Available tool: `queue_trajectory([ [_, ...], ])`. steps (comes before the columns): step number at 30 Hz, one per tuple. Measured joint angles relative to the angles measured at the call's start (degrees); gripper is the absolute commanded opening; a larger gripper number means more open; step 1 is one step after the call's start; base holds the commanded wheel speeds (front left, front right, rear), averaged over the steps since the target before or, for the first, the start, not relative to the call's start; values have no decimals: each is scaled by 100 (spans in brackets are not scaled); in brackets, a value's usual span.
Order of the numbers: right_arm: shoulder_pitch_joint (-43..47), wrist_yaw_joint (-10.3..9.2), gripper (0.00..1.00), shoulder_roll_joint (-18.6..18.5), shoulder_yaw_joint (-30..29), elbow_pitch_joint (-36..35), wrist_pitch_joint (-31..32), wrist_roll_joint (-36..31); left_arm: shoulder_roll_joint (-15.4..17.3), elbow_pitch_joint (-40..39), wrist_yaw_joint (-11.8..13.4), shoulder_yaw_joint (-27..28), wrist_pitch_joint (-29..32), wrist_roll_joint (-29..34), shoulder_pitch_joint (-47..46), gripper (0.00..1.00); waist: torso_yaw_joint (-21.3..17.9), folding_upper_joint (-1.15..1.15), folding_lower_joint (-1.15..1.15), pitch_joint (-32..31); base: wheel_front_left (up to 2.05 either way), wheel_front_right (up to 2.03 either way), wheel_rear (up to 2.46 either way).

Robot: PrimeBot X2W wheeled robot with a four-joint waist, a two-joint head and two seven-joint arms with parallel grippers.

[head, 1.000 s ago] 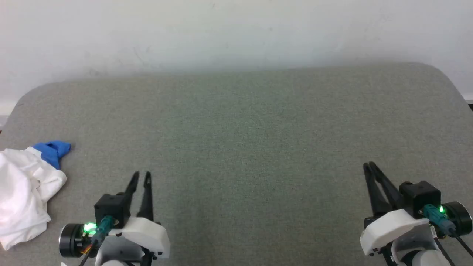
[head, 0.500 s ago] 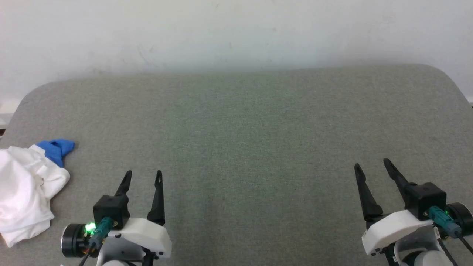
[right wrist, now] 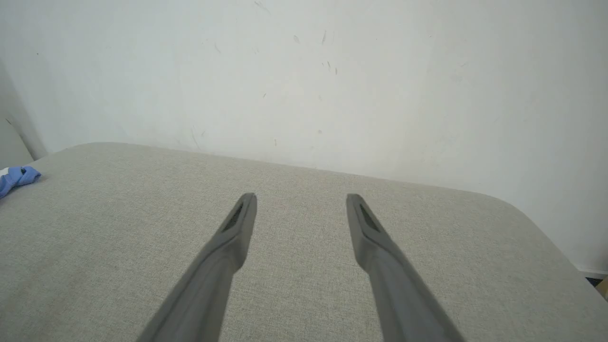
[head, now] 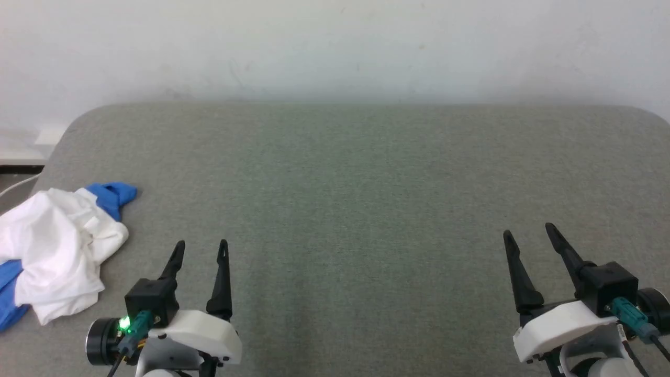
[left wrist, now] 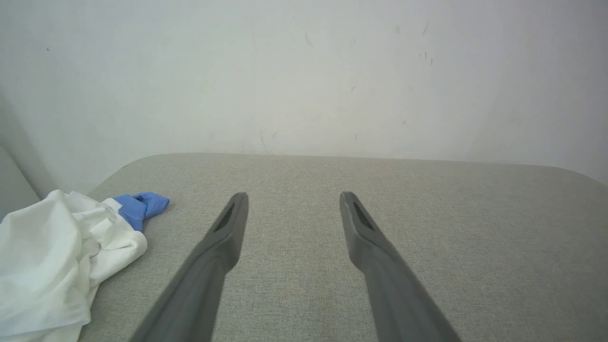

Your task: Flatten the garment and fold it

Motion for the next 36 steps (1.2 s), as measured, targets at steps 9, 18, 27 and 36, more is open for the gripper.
queue_trajectory([
  [9, 18, 0, 100, 1, 58, -60, -60, -57, 0, 0, -45, 73, -100, -155, 0, 100, 421, 0, 0, -20, 0, 0, 0],
  [18, 24, 0, 100, 1, 157, -111, -102, -145, 0, 4, -52, 123, -202, -263, 0, 100, 892, 0, 0, -34, -2, -2, -2],
  [27, 24, 0, 100, 2, 292, -182, -152, -209, 1, 24, -54, 141, -322, -416, 3, 100, 1250, 0, 0, -50, -14, -14, -14],
  [36, 87, 0, 100, 2, 350, -240, -152, -216, 0, 27, -8, 124, -419, -614, 8, 100, 1529, 0, 0, -45, -7, -7, -7],
])
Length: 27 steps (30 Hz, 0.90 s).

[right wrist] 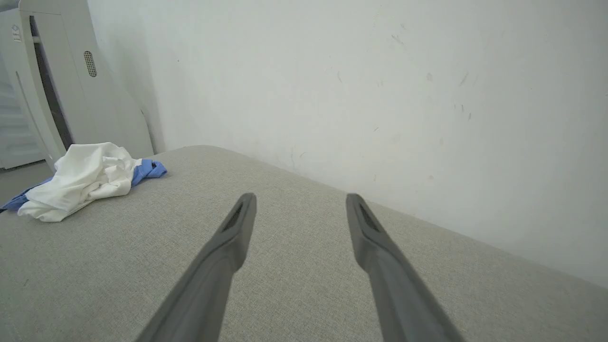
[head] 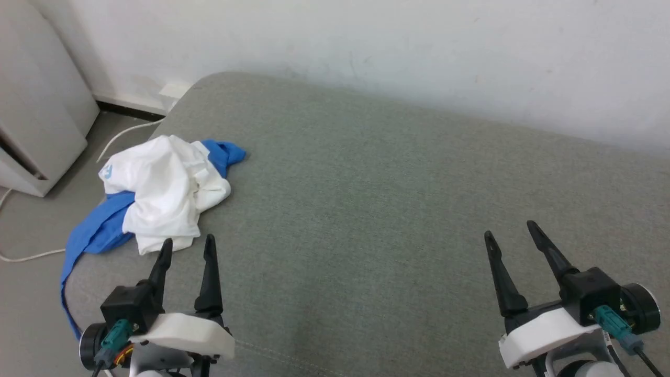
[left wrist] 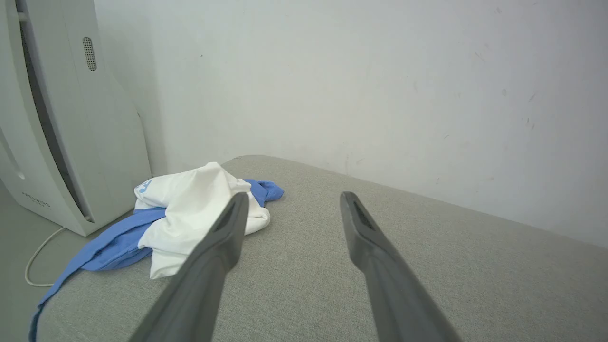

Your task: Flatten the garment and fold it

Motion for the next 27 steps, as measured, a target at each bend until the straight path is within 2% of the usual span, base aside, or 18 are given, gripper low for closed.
queue_trajectory([
  [11, -2, 0, 100, 2, 94, -223, 12, -155, 0, 59, 123, -41, -132, -88, -227, 100, 266, 0, 0, 236, -1, -1, -1],
  [22, -190, 0, 100, -13, 187, -463, 193, -350, -1, 381, 237, 216, -268, -191, -1379, 100, 198, 0, 1, 799, 0, 0, 0],
  [27, -382, 0, 100, -120, 208, -568, 246, -350, 156, 948, 166, 516, -335, -192, -2234, 100, 109, 0, 1, 1155, 0, 0, 0],
])
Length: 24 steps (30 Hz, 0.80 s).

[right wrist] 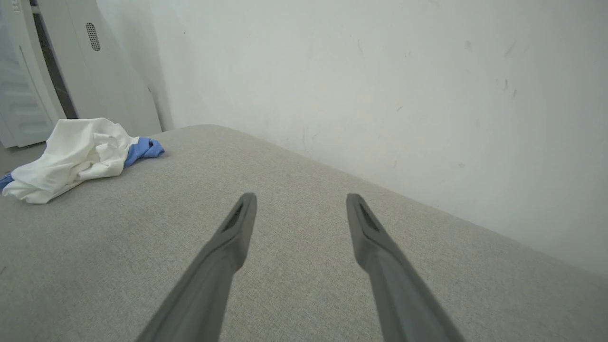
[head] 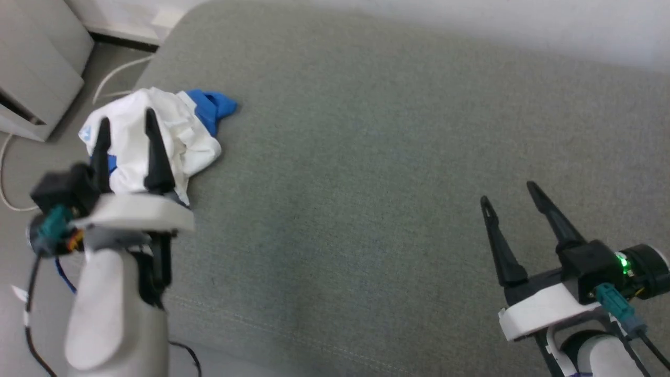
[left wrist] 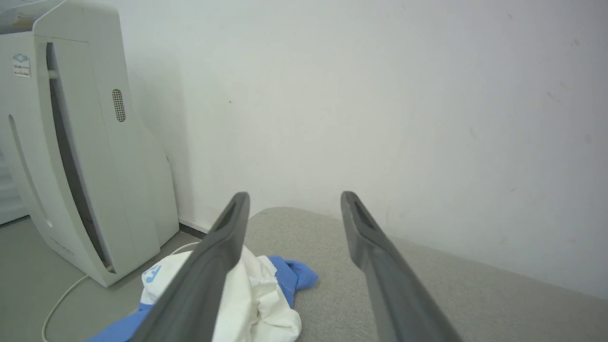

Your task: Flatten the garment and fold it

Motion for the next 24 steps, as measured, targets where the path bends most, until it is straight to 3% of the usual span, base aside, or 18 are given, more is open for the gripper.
queue_trajectory([
  [5, -169, 0, 100, -111, 12, -73, 22, 2, 487, 989, -154, 190, 10, -114, -889, 100, -121, 0, 1, 395, 0, 0, 0],
  [9, -290, 0, 100, -197, 25, -113, 62, 14, 887, 1807, -314, 265, 376, -259, -1591, 100, -219, 0, 1, 723, 0, 0, 0],
  [24, -698, 0, 100, -480, 168, -299, 127, 63, 1919, 4409, -712, 152, 2950, -754, -2847, 100, -531, 0, 0, 1872, 0, 0, 0],
])
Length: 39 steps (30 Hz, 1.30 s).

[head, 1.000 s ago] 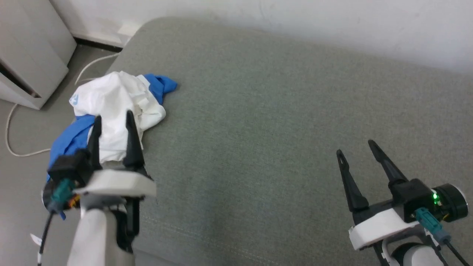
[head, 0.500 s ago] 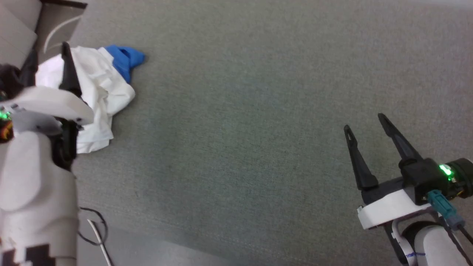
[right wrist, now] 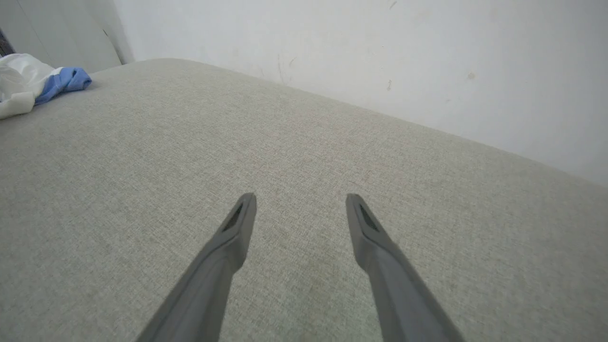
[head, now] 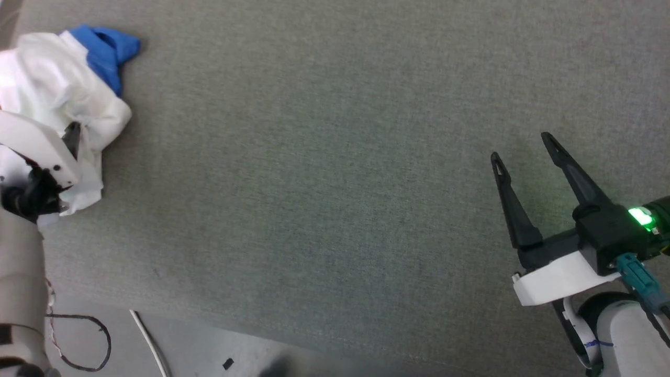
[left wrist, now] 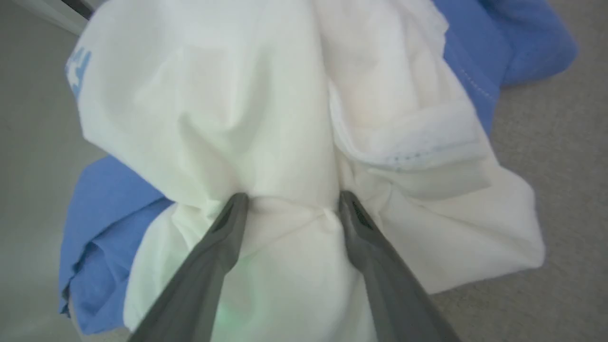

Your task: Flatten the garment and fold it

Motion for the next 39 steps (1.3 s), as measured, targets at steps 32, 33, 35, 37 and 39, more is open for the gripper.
queue_trajectory([
  [32, 174, -1, 100, 571, -10, 891, -575, 211, 973, 758, 154, -511, -3056, 393, -1085, 0, -262, 0, -2, -1174, 0, 0, 0],
  [33, 226, 0, 100, 584, -52, 914, -590, 219, 968, 738, 156, -548, -3162, 425, -1136, 0, -277, 0, -2, -1284, 0, 0, 0],
  [35, 332, -1, 100, 597, -152, 943, -620, 243, 927, 628, 171, -604, -3281, 492, -1218, 0, -309, 0, -2, -1493, 0, 0, 0],
  [37, 432, 0, 100, 603, -250, 965, -628, 285, 837, 463, 207, -667, -3325, 569, -1271, 0, -350, 0, -3, -1697, 0, 0, 0],
  [39, 534, -1, 100, 604, -346, 980, -642, 434, 695, 241, 216, -719, -3345, 614, -1276, 0, -400, 0, -3, -1893, 0, 0, 0],
])
